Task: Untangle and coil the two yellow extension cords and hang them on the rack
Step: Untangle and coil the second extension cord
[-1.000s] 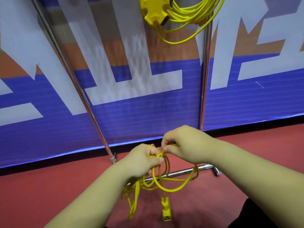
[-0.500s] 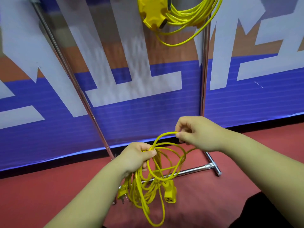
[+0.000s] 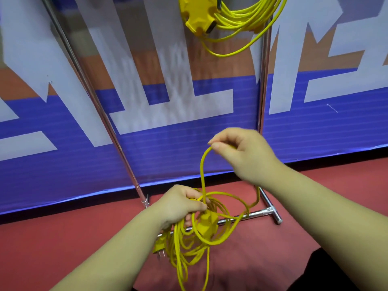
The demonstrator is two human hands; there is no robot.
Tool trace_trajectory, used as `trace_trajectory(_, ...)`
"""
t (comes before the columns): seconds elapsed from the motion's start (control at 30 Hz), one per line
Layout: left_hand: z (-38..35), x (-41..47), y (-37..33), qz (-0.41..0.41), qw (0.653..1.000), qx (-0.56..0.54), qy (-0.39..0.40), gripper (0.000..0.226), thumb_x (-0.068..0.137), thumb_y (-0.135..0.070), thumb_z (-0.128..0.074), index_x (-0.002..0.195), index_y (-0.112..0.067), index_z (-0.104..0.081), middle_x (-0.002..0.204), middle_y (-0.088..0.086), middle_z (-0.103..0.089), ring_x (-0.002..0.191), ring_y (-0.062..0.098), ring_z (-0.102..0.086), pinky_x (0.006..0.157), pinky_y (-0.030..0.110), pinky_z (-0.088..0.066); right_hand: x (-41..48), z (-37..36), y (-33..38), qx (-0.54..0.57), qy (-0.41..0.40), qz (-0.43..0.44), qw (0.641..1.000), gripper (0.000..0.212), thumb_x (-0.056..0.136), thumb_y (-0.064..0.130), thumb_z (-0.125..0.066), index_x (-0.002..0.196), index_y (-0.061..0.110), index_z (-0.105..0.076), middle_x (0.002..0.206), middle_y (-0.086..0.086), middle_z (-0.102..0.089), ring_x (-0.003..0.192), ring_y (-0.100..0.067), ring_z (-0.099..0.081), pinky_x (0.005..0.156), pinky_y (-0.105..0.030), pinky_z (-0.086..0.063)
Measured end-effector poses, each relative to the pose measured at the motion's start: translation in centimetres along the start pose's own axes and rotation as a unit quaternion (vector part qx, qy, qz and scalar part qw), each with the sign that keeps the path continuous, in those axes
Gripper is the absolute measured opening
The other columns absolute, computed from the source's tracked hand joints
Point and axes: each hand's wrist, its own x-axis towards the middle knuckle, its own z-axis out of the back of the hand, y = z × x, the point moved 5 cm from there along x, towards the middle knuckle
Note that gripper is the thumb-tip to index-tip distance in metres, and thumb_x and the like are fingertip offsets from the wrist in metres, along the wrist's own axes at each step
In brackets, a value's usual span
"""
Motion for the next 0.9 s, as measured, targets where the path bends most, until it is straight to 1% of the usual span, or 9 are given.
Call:
trace_trajectory(0.03,-0.6,-0.1,0.1,0.0,1.0,-0.003,0.016,0.009,0.087,-0.01,-0.075,0.095,-0.006,-0.077,0.05,0.0,-0.055,0.039,0.012,-0.044,0.045,0.024,-0.043,0.1,0.7,0.1,0.023,-0.013,-0.009,1.0,0.008,0.092,0.018,-0.069,0.089,0.024,-0.074,0.08,0.01,-0.073,0.076,-0.003,-0.065,0.07,-0.016,-0.048)
trace_trajectory(0.1,-1.6,0.0,0.2,-0.002,1.0,-0.002,0.027,0.014,0.089,-0.017,-0.075,0.094,-0.004,-0.077,0.049,0.0,-0.051,0.04,0.011,-0.043,0.046,0.024,-0.044,0.0,1.2,-0.5,0.012,0.039,-0.038,0.998,0.008,0.092,0.018,-0.068,0.087,0.022,-0.072,0.077,0.006,-0.072,0.066,-0.003,-0.062,0.066,-0.019,-0.048)
trace_trajectory(0.23,-1.8,0.3,0.2,0.009,1.0,0.024,0.016,0.017,0.089,-0.025,-0.075,0.085,-0.009,-0.076,0.046,0.001,-0.05,0.041,0.014,-0.047,0.05,0.026,-0.045,-1.2,1.1,-3.4,-0.159,0.207,-0.093,0.961,0.008,0.09,0.022,-0.067,0.09,0.026,-0.061,0.074,0.007,-0.069,0.065,-0.005,-0.063,0.066,-0.032,-0.053)
trace_trajectory(0.4,-2.1,0.7,-0.4,0.002,0.993,0.118,0.012,0.025,0.089,-0.02,-0.072,0.064,-0.02,-0.068,0.048,0.0,-0.052,0.041,0.017,-0.048,0.05,0.026,-0.044,-2.3,-1.4,-2.4,-0.205,0.243,-0.035,0.947,0.035,0.088,0.035,-0.067,0.12,0.038,-0.055,0.092,0.013,-0.067,0.073,0.004,-0.054,0.065,-0.017,-0.04)
trace_trajectory(0.47,-2.1,0.9,-0.6,-0.001,0.987,0.162,0.004,0.027,0.088,-0.021,-0.072,0.062,-0.022,-0.066,0.049,-0.003,-0.052,0.041,0.018,-0.048,0.05,0.027,-0.042,-2.6,-2.9,-2.1,-0.243,0.28,-0.021,0.928,0.032,0.089,0.04,-0.066,0.12,0.035,-0.062,0.098,0.011,-0.069,0.081,-0.001,-0.057,0.072,-0.024,-0.047)
trace_trajectory(0.57,-1.5,0.9,-0.9,-0.007,0.988,0.155,-0.013,0.019,0.087,-0.019,-0.073,0.068,-0.02,-0.071,0.05,-0.008,-0.053,0.042,0.017,-0.049,0.048,0.023,-0.042,-3.2,-4.7,-2.9,-0.325,0.325,-0.035,0.887,0.025,0.089,0.042,-0.063,0.109,0.03,-0.071,0.102,0.005,-0.072,0.098,-0.02,-0.063,0.08,-0.036,-0.054)
trace_trajectory(0.7,0.1,0.4,-0.9,-0.006,0.998,0.062,-0.026,0.004,0.087,-0.013,-0.074,0.09,-0.011,-0.077,0.055,-0.002,-0.057,0.043,0.014,-0.047,0.048,0.023,-0.043,-1.9,-3.7,-3.1,-0.273,0.267,-0.041,0.923,0.015,0.092,0.033,-0.061,0.093,0.027,-0.074,0.091,0.008,-0.072,0.09,-0.016,-0.064,0.076,-0.035,-0.054)
trace_trajectory(0.8,1.6,0.5,-0.6,0.003,0.996,-0.085,-0.033,0.015,0.089,-0.009,-0.074,0.103,-0.011,-0.078,0.06,0.006,-0.055,0.045,0.014,-0.043,0.047,0.025,-0.045,-0.7,-1.4,-3.0,-0.198,0.212,-0.047,0.956,0.012,0.092,0.03,-0.064,0.088,0.026,-0.075,0.071,0.015,-0.064,0.072,-0.001,-0.059,0.07,-0.026,-0.048)
trace_trajectory(0.9,2.9,0.6,-0.3,0.009,0.991,-0.127,-0.052,0.021,0.089,-0.012,-0.074,0.11,-0.015,-0.078,0.053,0.004,-0.05,0.044,0.013,-0.04,0.047,0.025,-0.044,-0.1,0.8,-2.8,-0.119,0.139,-0.065,0.981,0.011,0.091,0.027,-0.067,0.085,0.024,-0.075,0.064,0.011,-0.064,0.062,0.001,-0.058,0.058,-0.017,-0.042)
